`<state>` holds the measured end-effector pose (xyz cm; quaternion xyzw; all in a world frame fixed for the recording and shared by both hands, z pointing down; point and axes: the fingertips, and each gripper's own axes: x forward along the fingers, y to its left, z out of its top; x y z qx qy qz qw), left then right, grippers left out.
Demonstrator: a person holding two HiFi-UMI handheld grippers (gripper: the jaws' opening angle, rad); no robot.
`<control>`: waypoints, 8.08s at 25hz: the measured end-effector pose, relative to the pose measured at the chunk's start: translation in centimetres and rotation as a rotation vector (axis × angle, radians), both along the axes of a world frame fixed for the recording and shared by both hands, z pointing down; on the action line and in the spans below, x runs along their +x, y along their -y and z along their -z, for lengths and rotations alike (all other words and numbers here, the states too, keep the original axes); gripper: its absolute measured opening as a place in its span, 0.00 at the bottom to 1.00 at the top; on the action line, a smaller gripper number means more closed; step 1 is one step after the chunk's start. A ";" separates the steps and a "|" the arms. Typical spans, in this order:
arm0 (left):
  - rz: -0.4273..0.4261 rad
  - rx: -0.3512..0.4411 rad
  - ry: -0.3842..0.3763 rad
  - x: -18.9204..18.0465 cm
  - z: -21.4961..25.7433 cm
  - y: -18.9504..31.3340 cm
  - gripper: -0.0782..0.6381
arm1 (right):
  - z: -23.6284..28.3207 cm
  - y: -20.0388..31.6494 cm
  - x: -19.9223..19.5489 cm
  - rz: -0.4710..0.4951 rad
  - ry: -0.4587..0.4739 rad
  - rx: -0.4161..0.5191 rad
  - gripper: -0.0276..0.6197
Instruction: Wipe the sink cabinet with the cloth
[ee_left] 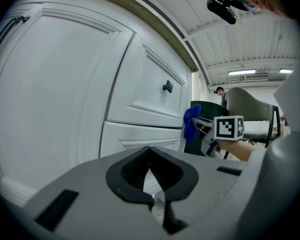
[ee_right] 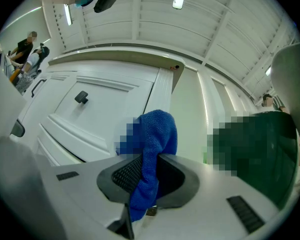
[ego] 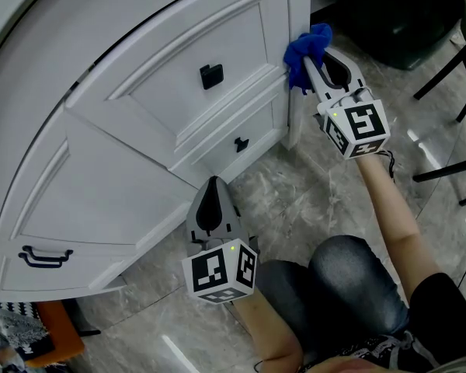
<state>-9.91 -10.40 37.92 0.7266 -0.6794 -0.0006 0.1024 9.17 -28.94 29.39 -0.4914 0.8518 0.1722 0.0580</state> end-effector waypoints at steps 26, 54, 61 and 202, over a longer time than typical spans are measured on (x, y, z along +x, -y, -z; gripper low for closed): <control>-0.020 -0.009 -0.012 1.1 0.1 0.2 0.12 | -4.7 0.2 0.0 -0.019 -0.030 -0.019 0.16; -0.021 -0.009 -0.006 1.0 0.2 -0.1 0.12 | -12.8 0.6 -0.1 -0.046 -0.054 -0.152 0.16; -0.026 -0.009 -0.010 0.9 0.1 -0.1 0.12 | -13.9 0.5 0.0 -0.048 -0.065 -0.158 0.17; 0.106 -0.080 0.039 -3.0 61.4 -31.0 0.12 | 49.8 -41.9 0.6 0.471 -0.048 -0.857 0.17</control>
